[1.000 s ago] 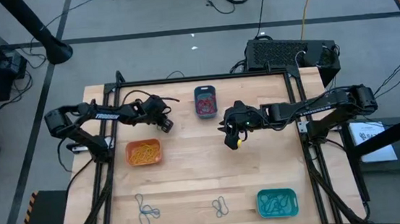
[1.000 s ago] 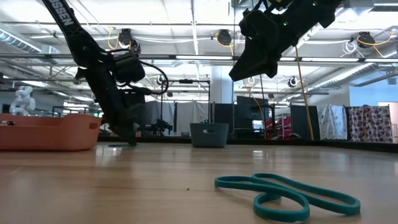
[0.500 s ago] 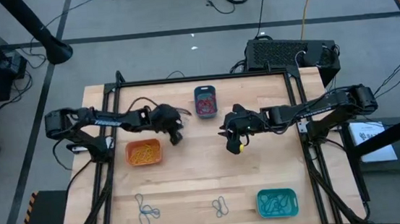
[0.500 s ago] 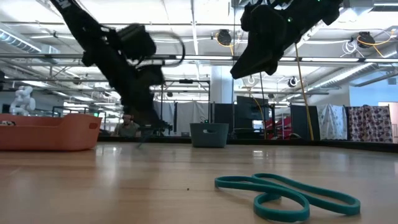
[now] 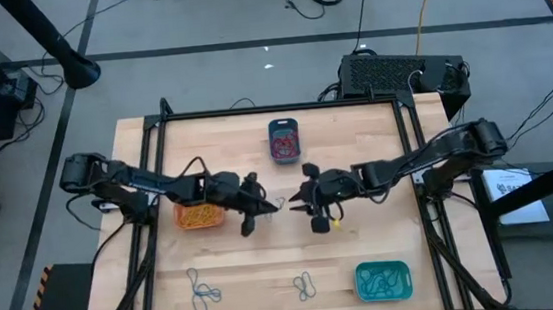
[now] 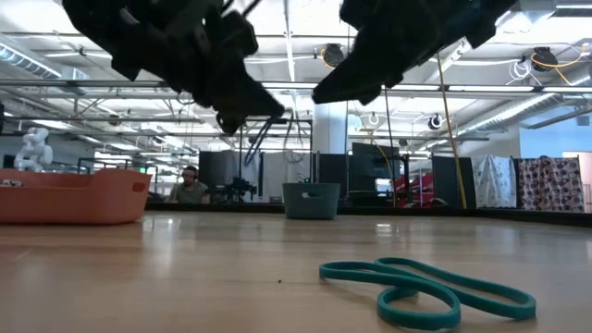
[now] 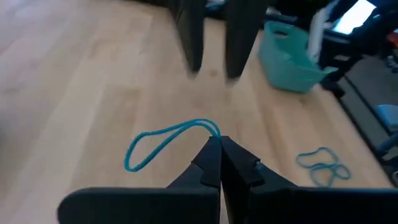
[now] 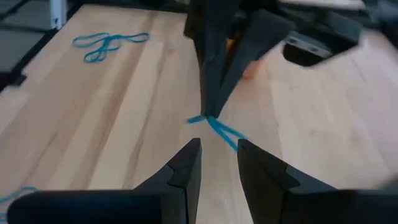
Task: Sort rubber bands into baskets
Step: Put the top left blue rubber band into the light blue bin
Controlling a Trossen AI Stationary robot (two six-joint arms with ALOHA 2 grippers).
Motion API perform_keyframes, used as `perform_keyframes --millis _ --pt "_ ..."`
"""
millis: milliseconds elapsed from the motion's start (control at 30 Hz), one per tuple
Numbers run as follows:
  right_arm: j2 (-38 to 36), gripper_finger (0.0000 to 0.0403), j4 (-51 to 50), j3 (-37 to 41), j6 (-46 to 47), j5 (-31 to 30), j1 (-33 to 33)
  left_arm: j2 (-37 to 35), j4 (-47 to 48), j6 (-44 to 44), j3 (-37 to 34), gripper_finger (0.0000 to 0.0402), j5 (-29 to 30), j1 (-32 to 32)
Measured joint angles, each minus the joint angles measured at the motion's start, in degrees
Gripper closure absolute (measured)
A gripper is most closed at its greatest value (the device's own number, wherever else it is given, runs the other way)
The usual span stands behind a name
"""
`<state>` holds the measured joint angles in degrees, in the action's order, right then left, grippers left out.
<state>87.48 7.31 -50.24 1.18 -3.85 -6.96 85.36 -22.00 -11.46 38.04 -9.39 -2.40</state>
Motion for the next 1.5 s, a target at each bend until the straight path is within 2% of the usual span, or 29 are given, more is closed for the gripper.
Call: perform_keyframes --millis 133,367,633,767,900,1033,1333,1500 --pt "3.21 0.0305 5.54 -0.02 -6.14 -0.06 -0.83 -0.04 -1.36 -0.02 0.00 0.0400 0.02 -2.28" --pt "7.57 0.0305 12.14 -0.02 -8.06 -0.29 -1.03 -0.04 -1.73 0.02 0.00 0.0400 0.65 -3.93" --pt "9.27 0.0308 10.95 -0.01 -7.85 -0.18 -1.03 -0.04 -2.05 0.17 0.00 0.0400 4.65 -4.11" --pt "8.99 0.0333 11.21 0.00 -7.70 0.20 -1.03 -0.04 -1.45 0.00 0.00 0.0400 7.36 -4.06" --pt "8.90 0.0383 11.23 -0.02 -7.66 0.97 -1.03 -0.04 -1.40 -0.02 0.00 0.0399 8.14 -4.06" --pt "8.90 0.0396 11.34 -0.02 -6.62 0.96 -1.03 -0.04 -1.00 0.95 0.02 0.0378 8.39 -4.06" --pt "8.69 0.0402 8.70 -0.02 -4.49 0.95 -1.03 -0.07 5.39 1.46 0.04 0.0291 7.91 -4.72" --pt "6.61 0.0402 2.86 -0.02 0.89 1.25 -1.05 -0.09 9.38 1.33 0.04 0.0277 7.76 -4.72"
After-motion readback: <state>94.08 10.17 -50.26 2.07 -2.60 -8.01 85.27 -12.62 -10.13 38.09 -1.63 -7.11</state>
